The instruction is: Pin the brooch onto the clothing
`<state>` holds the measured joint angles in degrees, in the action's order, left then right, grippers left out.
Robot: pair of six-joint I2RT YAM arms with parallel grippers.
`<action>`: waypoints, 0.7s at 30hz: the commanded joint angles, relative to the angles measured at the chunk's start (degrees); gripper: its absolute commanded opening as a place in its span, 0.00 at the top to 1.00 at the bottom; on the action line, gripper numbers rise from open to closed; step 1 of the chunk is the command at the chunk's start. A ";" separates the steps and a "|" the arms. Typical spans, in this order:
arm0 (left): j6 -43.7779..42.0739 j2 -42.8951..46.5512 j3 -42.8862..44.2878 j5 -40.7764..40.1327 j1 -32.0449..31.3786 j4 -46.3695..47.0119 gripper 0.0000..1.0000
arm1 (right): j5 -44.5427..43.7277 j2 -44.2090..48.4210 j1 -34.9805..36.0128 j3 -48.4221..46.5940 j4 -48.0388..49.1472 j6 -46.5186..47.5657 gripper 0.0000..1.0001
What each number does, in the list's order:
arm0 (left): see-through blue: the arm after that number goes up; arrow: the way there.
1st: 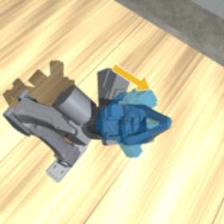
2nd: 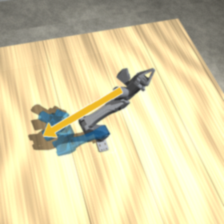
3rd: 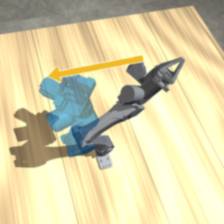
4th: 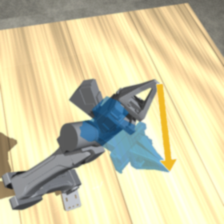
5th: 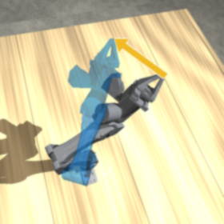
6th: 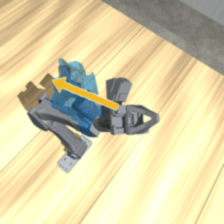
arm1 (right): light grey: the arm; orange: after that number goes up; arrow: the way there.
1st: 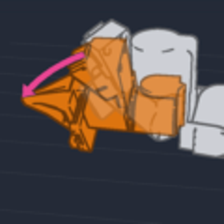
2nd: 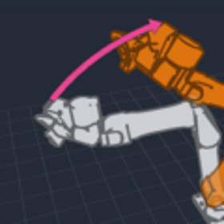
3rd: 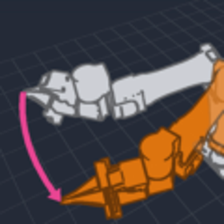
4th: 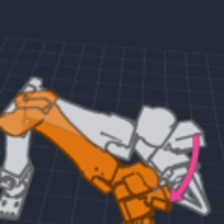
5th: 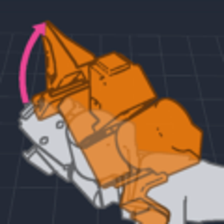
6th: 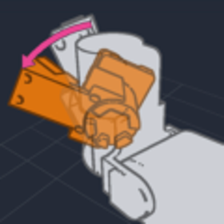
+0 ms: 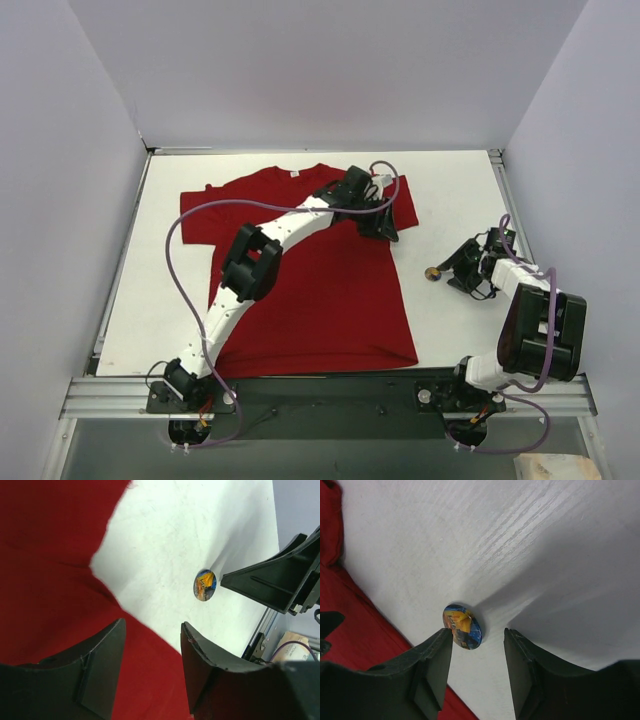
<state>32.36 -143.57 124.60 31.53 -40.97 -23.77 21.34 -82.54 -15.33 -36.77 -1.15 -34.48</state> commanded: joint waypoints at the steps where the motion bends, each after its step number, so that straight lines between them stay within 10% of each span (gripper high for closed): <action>1: -1.33 -2.94 7.50 -0.24 -3.23 -5.14 0.44 | 1.24 -2.00 -0.14 -1.02 0.71 -1.20 0.55; 21: 0.25 -8.48 11.11 0.29 -8.25 -6.91 0.52 | 4.85 -7.10 1.27 -1.98 4.40 -2.35 0.72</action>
<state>32.38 -150.93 133.01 31.55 -48.42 -30.74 25.54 -87.99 -14.90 -37.95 3.55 -36.64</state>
